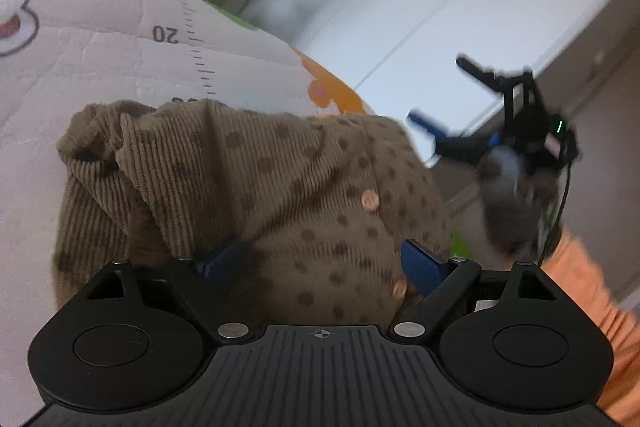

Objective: Fold clothes
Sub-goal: 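Lay the folded garment down and open both grippers, then grasp a corduroy corner with the left gripper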

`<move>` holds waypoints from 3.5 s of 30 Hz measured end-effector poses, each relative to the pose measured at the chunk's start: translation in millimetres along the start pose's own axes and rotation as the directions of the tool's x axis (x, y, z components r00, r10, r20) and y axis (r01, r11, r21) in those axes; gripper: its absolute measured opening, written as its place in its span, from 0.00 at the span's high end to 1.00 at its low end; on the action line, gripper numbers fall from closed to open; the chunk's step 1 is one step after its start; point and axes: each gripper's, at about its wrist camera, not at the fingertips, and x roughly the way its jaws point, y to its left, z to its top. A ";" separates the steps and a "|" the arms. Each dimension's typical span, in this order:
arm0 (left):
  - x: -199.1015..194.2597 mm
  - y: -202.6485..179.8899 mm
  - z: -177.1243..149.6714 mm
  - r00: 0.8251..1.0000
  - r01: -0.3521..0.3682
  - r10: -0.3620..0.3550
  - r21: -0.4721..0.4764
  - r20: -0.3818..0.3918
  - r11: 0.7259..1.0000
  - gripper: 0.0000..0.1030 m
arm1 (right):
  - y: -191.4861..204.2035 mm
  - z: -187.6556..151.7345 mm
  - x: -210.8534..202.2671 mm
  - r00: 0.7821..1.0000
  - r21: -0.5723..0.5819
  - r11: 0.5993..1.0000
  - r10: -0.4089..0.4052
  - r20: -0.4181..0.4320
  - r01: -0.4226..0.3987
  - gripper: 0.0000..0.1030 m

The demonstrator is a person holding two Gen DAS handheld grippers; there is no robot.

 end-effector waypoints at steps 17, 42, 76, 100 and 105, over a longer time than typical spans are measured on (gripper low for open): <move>14.0 15.9 27.9 0.958 -0.242 0.245 -0.042 0.148 0.969 0.15 | 27.6 -98.7 43.0 0.939 -0.472 0.851 -0.321 -0.121 0.230 0.07; 54.8 -38.1 -21.8 0.901 -0.432 0.406 0.246 0.153 0.868 0.00 | 21.3 -113.5 26.0 0.886 -0.390 0.826 -0.460 -0.052 0.406 0.00; 39.8 -40.4 -27.0 0.915 -0.393 0.361 0.206 0.179 0.896 0.00 | 74.5 -101.3 17.2 0.884 -0.525 0.713 -0.403 0.236 0.465 0.00; -2.7 -68.3 -66.2 0.963 -0.248 0.268 0.319 -0.020 0.915 0.00 | 48.3 -160.1 -36.1 0.750 -0.737 0.446 -0.650 0.123 0.507 0.00; -36.2 -59.7 -76.8 0.933 -0.322 0.356 0.314 -0.056 0.893 0.00 | 69.8 -158.5 -40.5 0.778 -0.752 0.420 -0.598 0.192 0.508 0.00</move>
